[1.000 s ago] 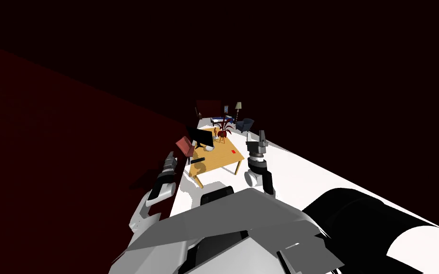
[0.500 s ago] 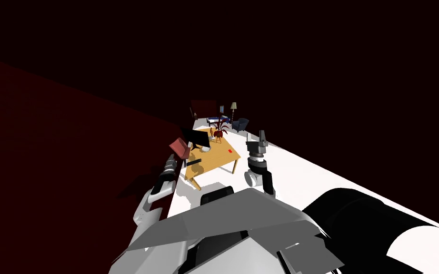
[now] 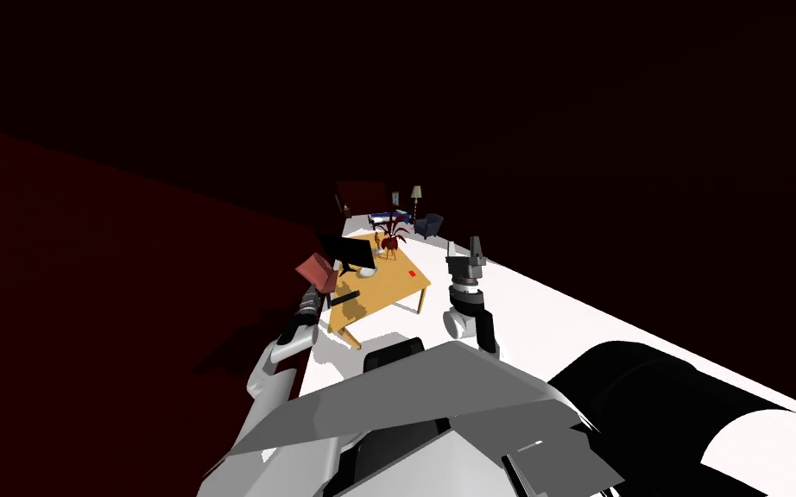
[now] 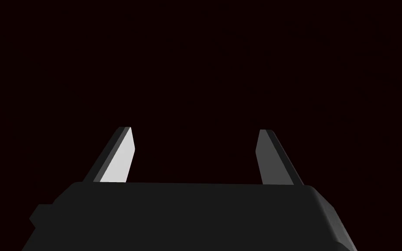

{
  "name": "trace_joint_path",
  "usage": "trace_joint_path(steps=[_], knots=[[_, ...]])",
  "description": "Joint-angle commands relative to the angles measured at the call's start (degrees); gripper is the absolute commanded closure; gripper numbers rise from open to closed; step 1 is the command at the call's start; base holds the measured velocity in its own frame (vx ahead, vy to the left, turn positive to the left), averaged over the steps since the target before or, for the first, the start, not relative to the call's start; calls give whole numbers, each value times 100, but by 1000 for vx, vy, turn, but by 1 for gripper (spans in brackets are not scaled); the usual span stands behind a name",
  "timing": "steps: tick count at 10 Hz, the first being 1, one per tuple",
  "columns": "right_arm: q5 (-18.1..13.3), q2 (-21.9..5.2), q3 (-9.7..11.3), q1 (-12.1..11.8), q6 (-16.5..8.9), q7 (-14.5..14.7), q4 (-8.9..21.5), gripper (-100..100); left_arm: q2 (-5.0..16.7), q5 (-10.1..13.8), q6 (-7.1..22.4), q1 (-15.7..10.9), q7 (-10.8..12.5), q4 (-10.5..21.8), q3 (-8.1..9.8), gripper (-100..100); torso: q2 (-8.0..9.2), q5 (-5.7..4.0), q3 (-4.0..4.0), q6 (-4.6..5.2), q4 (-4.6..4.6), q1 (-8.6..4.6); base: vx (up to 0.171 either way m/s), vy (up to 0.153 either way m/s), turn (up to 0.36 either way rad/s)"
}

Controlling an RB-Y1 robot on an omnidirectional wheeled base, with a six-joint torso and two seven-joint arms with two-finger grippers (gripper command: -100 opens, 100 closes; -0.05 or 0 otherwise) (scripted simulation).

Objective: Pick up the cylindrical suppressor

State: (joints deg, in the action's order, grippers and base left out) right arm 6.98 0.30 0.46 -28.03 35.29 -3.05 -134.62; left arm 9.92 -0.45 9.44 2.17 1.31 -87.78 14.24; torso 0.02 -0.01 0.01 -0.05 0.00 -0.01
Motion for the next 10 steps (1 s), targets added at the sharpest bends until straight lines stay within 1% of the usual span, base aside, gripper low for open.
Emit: trace_joint_path(steps=[1,2,3,4,5,6,8,9,10], knots=[[0,0,0,0,0,0,0,0,25,-5,236,-157,16,286,109,-100,0,0,0,0,0,0,4,-10,-213],[0,0,0,1,0,0,0,0,25,-5,236,-157,16,340,109,-100,0,0,0,3,0,-1,3,-3,-88],[0,0,0,0,0,0,0,0,33,-18,461,-297,29,538,202,-100,0,0,0,-1,0,1,5,-5,-179],[0,0,0,0,0,0,0,0,33,-18,461,-297,29,605,202,-100,-2,0,-1,3,0,1,5,-1,-96],[0,0,0,0,0,0,0,0,42,-30,678,-433,44,863,292,-100,-1,1,-1,-1,-1,3,6,-2,-172],[0,0,0,0,0,0,0,0,42,-30,678,-433,44,863,292,-100,-1,0,-1,2,0,2,4,2,-96],[0,0,0,0,0,0,0,0,63,-51,1068,-688,85,1255,459,-100,-1,1,-1,1,0,3,8,2,-218],[0,0,0,0,0,0,0,0,63,-51,1082,-688,85,1356,459,-100,-2,1,-1,2,0,4,8,10,-89],[0,0,0,-1,0,0,0,0,78,-60,1268,-807,109,1539,537,-100,-2,1,-1,-3,-1,6,9,8,-127]])
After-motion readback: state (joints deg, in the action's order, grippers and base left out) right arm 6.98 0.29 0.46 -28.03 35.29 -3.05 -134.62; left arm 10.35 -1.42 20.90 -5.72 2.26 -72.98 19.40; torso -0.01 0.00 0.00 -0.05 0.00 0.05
